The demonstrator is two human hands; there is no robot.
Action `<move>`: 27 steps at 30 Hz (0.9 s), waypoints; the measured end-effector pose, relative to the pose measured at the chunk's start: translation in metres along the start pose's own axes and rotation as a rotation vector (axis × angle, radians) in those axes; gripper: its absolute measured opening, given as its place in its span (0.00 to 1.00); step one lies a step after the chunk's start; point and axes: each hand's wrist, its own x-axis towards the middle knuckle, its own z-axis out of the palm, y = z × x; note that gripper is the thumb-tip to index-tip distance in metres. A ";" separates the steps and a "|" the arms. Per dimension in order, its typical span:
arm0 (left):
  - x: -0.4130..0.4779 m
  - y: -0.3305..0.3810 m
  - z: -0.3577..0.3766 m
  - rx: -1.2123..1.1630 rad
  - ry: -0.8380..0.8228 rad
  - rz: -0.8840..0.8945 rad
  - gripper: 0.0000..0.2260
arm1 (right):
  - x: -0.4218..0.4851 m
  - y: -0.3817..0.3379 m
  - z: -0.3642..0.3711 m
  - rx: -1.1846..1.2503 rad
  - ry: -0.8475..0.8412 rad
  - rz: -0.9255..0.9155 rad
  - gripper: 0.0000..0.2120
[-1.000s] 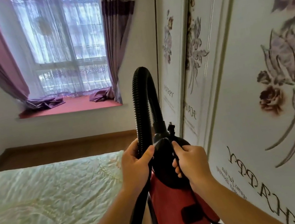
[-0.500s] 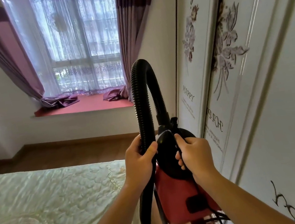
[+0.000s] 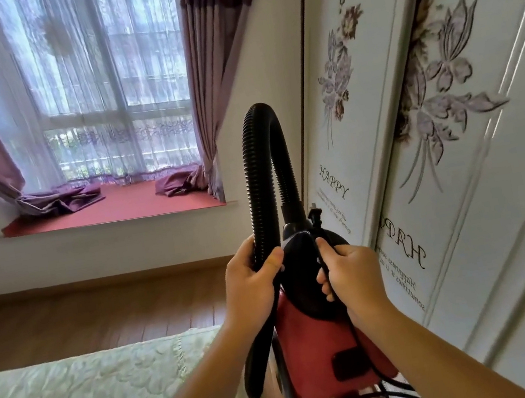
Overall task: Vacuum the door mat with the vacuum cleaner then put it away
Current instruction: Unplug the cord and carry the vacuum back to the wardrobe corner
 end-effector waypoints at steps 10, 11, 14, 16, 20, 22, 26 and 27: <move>0.112 -0.059 0.033 -0.021 -0.045 -0.040 0.05 | 0.125 0.009 0.022 0.056 0.023 0.035 0.20; 0.124 -0.068 0.039 -0.016 -0.050 -0.045 0.05 | 0.141 0.012 0.023 0.063 0.024 0.040 0.20; 0.162 -0.096 0.057 -0.004 -0.052 -0.066 0.05 | 0.191 0.021 0.028 0.084 0.013 0.061 0.20; 0.189 -0.113 0.071 -0.010 -0.033 -0.078 0.05 | 0.228 0.024 0.031 0.084 -0.009 0.063 0.20; 0.243 -0.140 0.094 -0.009 0.002 -0.089 0.05 | 0.294 0.022 0.036 0.062 -0.045 0.038 0.21; 0.268 -0.147 0.103 -0.024 0.014 -0.083 0.05 | 0.324 0.017 0.038 0.051 -0.069 0.029 0.21; 0.318 -0.165 0.115 -0.025 0.016 -0.067 0.04 | 0.378 0.009 0.047 0.045 -0.066 0.011 0.21; 0.330 -0.170 0.117 -0.028 0.020 -0.063 0.05 | 0.391 0.008 0.051 0.042 -0.065 0.005 0.21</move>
